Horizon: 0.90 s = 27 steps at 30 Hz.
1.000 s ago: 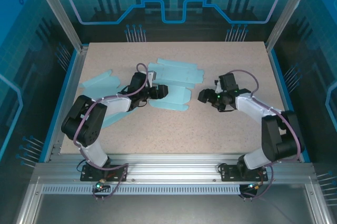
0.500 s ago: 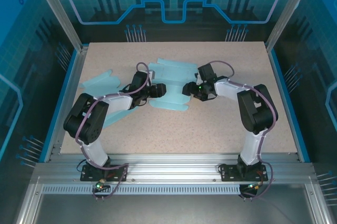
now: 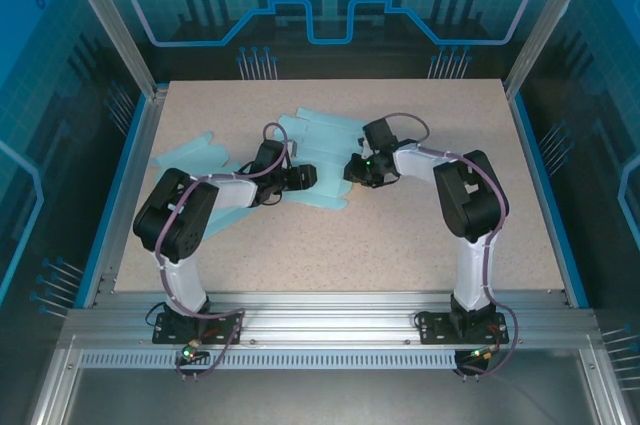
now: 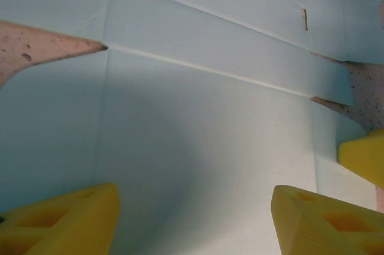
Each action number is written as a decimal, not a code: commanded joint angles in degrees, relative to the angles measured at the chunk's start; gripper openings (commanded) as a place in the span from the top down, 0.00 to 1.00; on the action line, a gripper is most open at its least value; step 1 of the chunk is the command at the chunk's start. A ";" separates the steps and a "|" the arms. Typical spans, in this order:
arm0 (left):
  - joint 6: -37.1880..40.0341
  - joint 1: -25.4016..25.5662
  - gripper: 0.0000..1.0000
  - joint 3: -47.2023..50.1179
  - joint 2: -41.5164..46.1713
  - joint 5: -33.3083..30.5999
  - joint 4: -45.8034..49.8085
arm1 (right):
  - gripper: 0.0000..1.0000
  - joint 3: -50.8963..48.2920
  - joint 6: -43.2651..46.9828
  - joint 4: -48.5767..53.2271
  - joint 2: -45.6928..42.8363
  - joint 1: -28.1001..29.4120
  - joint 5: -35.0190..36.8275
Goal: Fold the paper box
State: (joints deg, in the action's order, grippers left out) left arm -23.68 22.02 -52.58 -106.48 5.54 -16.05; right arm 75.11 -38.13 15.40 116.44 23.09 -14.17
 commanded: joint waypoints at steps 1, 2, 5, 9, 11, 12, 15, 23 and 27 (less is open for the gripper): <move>-1.40 0.04 0.31 -0.69 0.60 2.68 -2.73 | 0.97 -0.98 2.15 0.39 -3.63 0.97 2.56; -1.14 0.04 0.31 -0.63 1.29 2.59 -2.62 | 1.00 -1.80 2.95 0.82 -5.43 0.99 4.26; -0.37 0.04 0.30 -0.43 3.94 2.41 -2.19 | 1.00 -3.77 5.94 2.56 -10.11 0.99 8.76; 0.12 -0.01 0.27 -0.40 8.22 2.44 -1.69 | 1.00 -6.34 11.37 5.32 -16.30 1.32 14.34; 0.54 -0.03 0.24 -0.68 10.31 2.28 -0.96 | 1.00 -7.34 14.01 7.18 -19.07 1.54 17.19; 0.96 -0.05 0.22 -1.13 11.41 2.01 -0.09 | 1.00 -7.88 15.30 8.00 -20.37 1.67 18.35; 2.77 -0.43 0.18 -3.14 13.83 0.57 4.23 | 1.00 -9.42 18.81 9.52 -24.45 2.09 20.57; 3.93 -5.46 0.06 -7.20 17.81 1.77 7.83 | 1.00 -13.30 27.09 12.53 -36.38 2.85 22.01; 8.13 -5.67 0.01 -8.81 19.00 0.72 7.55 | 1.00 -13.59 30.45 14.62 -40.13 3.85 22.91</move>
State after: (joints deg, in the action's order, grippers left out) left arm -19.68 16.21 -58.92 -89.69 6.26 -9.82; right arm 62.11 -12.25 27.27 78.70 25.50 7.33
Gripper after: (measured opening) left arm 0.985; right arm 0.062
